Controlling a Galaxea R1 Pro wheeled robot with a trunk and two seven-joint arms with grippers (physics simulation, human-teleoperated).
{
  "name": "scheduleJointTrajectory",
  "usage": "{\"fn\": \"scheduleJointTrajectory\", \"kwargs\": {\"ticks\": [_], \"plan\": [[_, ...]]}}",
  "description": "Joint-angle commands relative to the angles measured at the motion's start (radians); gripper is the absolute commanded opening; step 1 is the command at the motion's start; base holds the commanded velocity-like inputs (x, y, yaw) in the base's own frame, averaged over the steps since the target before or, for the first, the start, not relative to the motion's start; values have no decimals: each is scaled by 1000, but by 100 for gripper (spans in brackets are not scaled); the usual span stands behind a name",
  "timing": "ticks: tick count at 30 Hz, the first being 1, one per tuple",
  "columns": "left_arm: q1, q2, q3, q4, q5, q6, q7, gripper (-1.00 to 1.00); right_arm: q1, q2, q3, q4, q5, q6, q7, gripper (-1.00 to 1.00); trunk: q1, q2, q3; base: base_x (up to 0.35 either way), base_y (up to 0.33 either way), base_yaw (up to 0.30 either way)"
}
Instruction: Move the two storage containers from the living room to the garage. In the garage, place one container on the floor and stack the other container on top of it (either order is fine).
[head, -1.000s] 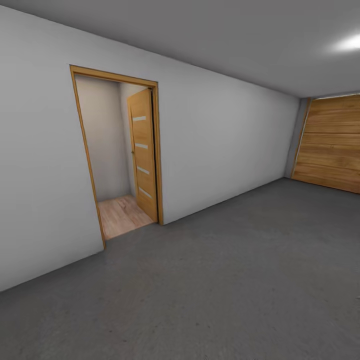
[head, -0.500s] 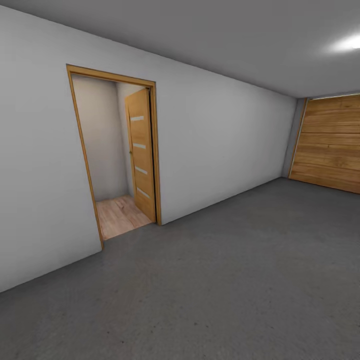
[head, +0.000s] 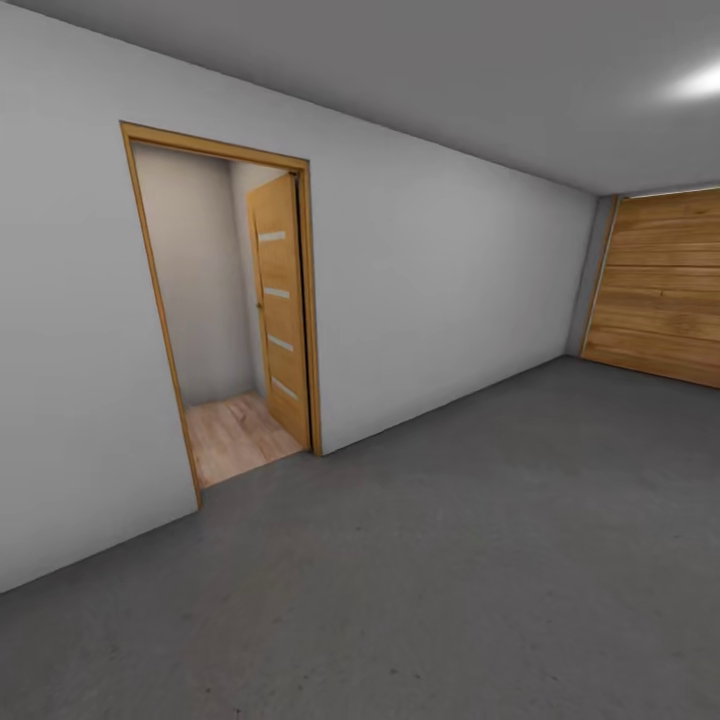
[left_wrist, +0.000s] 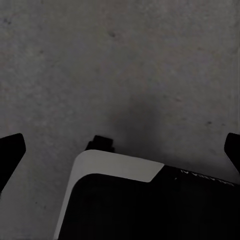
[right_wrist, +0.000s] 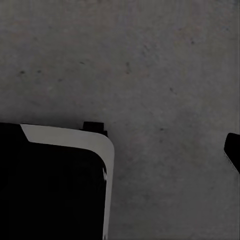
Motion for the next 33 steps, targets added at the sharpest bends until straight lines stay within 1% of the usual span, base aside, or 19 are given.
{"fn": "scheduleJointTrajectory", "kwargs": {"ticks": [1,6,9,22,33], "plan": [[-1,1,-4,1,5,-3,3,100,-1,0,8,3,-7,-5,-1,100,1,-1,-1,316,0,0],[-1,1,-3,2,7,-2,7,100,-1,1,8,3,-6,-6,-1,100,1,-1,-1,317,0,4],[-1,1,-3,2,7,-1,8,100,-1,1,8,3,-6,-7,-1,100,1,-1,-1,319,-6,112],[-1,2,-3,4,8,1,9,100,-1,1,9,3,-5,-8,-1,100,1,-1,-1,319,-64,242],[-1,2,-4,4,7,2,9,100,-1,0,10,3,-5,-6,0,100,1,-1,-1,319,-61,30]]}}
